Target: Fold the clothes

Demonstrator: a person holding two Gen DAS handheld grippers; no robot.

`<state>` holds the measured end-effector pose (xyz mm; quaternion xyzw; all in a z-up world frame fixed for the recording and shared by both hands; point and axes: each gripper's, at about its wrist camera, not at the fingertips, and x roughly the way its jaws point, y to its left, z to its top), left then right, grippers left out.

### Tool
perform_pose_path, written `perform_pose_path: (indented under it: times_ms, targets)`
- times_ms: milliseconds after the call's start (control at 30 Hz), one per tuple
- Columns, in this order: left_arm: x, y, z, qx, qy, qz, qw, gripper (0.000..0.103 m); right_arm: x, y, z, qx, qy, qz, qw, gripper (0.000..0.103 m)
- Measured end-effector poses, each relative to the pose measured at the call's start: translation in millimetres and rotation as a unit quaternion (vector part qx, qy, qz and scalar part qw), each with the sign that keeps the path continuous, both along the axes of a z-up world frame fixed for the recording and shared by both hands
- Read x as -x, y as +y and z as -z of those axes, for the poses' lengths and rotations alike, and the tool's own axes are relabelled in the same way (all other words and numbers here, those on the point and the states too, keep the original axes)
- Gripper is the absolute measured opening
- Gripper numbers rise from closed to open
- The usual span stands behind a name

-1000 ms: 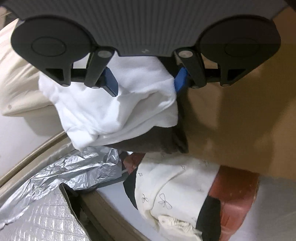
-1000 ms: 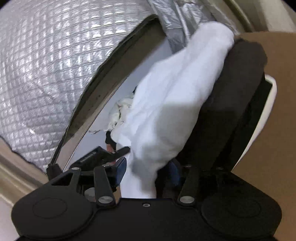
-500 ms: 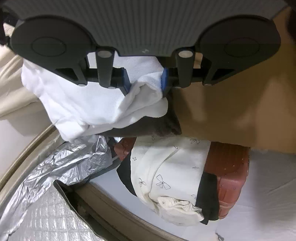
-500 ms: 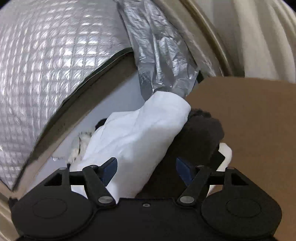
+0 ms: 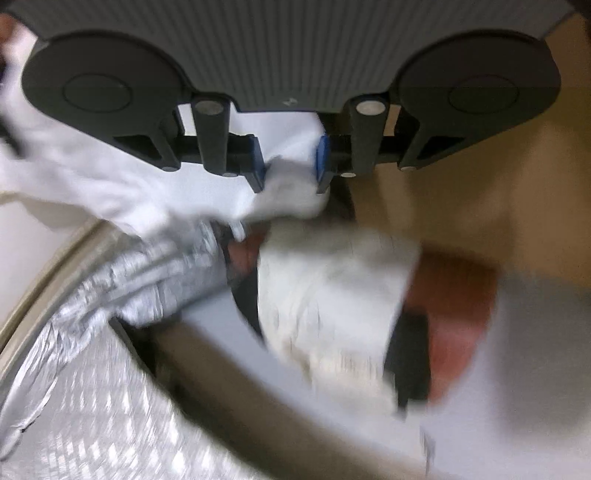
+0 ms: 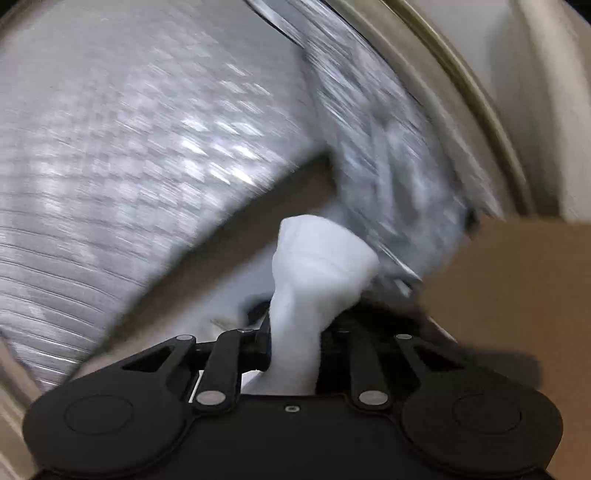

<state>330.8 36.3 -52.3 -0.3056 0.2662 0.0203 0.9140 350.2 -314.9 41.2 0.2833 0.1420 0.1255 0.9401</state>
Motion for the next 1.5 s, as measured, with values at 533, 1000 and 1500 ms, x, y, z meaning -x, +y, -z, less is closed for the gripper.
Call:
perform_pose_path:
  times_ms: [533, 1000, 1500]
  targets:
    - [-0.8, 50.9, 8.2, 0.099, 0.035, -0.019, 0.9943, 0.043, 5.7, 13.0, 36.7, 0.158, 0.064, 0.116, 0.978, 0.038]
    - [9.3, 19.2, -17.0, 0.074, -0.074, 0.041, 0.9936, 0.04, 5.4, 51.7, -22.9, 0.118, -0.043, 0.098, 0.987, 0.021]
    - [-11.7, -7.8, 3.3, 0.094, -0.023, 0.118, 0.9883, 0.052, 27.0, 15.3, 56.3, 0.07, 0.131, 0.243, 0.959, 0.052]
